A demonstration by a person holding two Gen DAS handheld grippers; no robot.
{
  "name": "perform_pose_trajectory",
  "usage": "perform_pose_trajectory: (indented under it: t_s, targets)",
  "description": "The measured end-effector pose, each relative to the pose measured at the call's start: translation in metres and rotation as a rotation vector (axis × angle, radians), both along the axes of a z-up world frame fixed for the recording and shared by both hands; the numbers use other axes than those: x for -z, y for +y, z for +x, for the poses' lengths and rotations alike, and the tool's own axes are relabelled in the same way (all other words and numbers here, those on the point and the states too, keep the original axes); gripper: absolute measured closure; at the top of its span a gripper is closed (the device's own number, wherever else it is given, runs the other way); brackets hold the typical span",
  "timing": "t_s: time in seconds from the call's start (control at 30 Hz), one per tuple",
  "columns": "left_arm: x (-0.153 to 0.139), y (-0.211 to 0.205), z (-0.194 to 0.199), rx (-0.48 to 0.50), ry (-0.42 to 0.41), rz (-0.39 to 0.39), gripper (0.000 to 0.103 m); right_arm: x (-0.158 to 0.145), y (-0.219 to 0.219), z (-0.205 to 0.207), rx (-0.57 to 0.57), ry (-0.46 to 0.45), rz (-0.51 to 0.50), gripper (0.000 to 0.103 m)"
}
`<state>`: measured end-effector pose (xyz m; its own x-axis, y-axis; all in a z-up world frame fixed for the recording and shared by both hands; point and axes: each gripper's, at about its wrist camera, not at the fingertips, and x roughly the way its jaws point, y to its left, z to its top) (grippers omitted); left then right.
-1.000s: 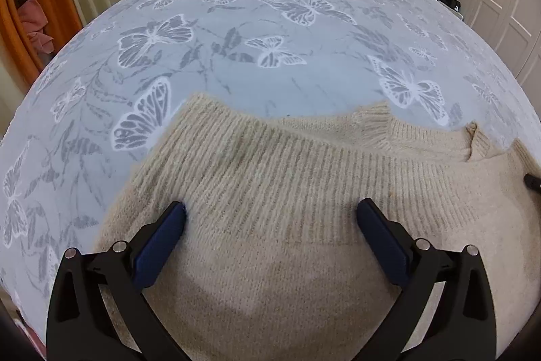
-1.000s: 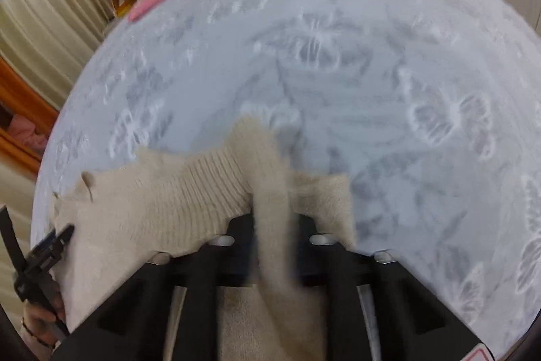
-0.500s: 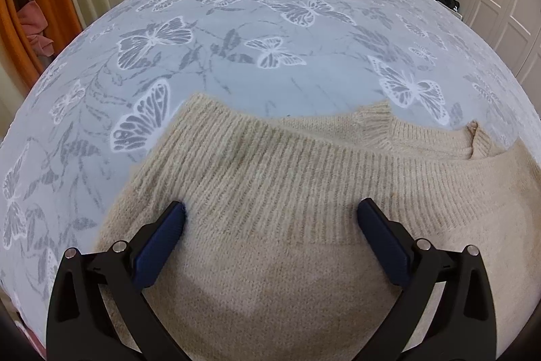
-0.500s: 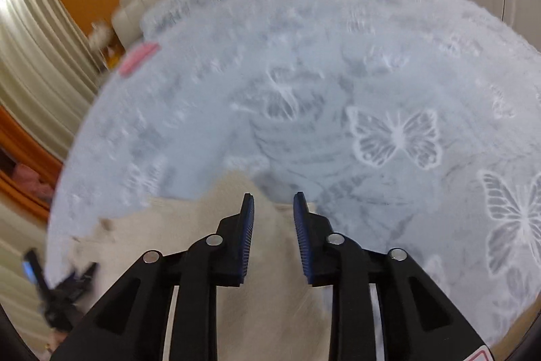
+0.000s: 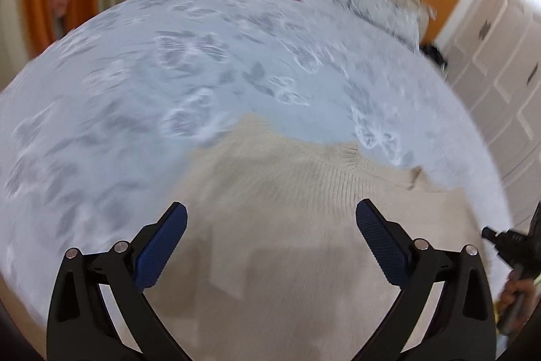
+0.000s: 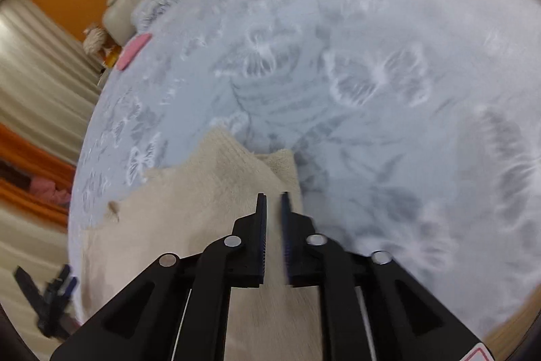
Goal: Fold small clothes
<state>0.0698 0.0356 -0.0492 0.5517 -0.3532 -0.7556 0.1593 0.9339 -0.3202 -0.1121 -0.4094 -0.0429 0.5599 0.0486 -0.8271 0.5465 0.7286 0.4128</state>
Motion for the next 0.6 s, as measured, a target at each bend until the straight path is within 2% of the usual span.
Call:
perform_pose_trajectory:
  t_s: [0.03, 0.07, 0.1, 0.13, 0.27, 0.4, 0.43, 0.47, 0.5, 0.53, 0.57, 0.6]
  targets:
    - [-0.002, 0.015, -0.008, -0.015, 0.019, -0.025, 0.005, -0.007, 0.004, -0.014, -0.010, 0.003, -0.014, 0.078]
    - [0.000, 0.031, -0.017, -0.038, 0.048, -0.052, 0.005, -0.009, 0.007, -0.024, -0.011, 0.007, -0.015, 0.066]
    - [0.005, 0.051, -0.027, -0.077, 0.093, -0.089, 0.005, -0.010, 0.010, -0.034, -0.007, 0.012, -0.010, 0.059]
    - [0.012, 0.067, -0.036, -0.117, 0.141, -0.130, 0.005, -0.009, 0.014, -0.044, -0.002, 0.020, 0.000, 0.048]
    - [0.045, 0.104, -0.070, -0.243, 0.286, -0.320, 0.005, 0.017, 0.033, -0.083, 0.001, 0.047, 0.116, 0.041]
    - [0.057, 0.100, -0.074, -0.250, 0.323, -0.388, 0.006, 0.057, 0.047, -0.088, 0.017, 0.107, 0.293, 0.040]
    - [0.060, 0.097, -0.071, -0.252, 0.339, -0.397, 0.012, 0.057, 0.047, -0.087, 0.026, 0.103, 0.299, 0.039]
    - [0.064, 0.092, -0.065, -0.249, 0.368, -0.390, 0.029, 0.054, 0.045, -0.085, 0.032, 0.077, 0.316, 0.044]
    - [0.068, 0.087, -0.060, -0.238, 0.398, -0.360, 0.041, 0.049, 0.043, -0.083, 0.035, 0.049, 0.326, 0.056]
    - [0.068, 0.083, -0.056, -0.235, 0.416, -0.321, 0.062, 0.040, 0.043, -0.080, 0.030, 0.043, 0.303, 0.080]
    - [0.065, 0.080, -0.054, -0.237, 0.420, -0.292, 0.071, 0.026, 0.043, -0.079, 0.027, 0.021, 0.261, 0.084]
    - [0.056, 0.079, -0.055, -0.244, 0.406, -0.299, 0.076, 0.011, 0.043, -0.080, 0.025, -0.013, 0.220, 0.085]
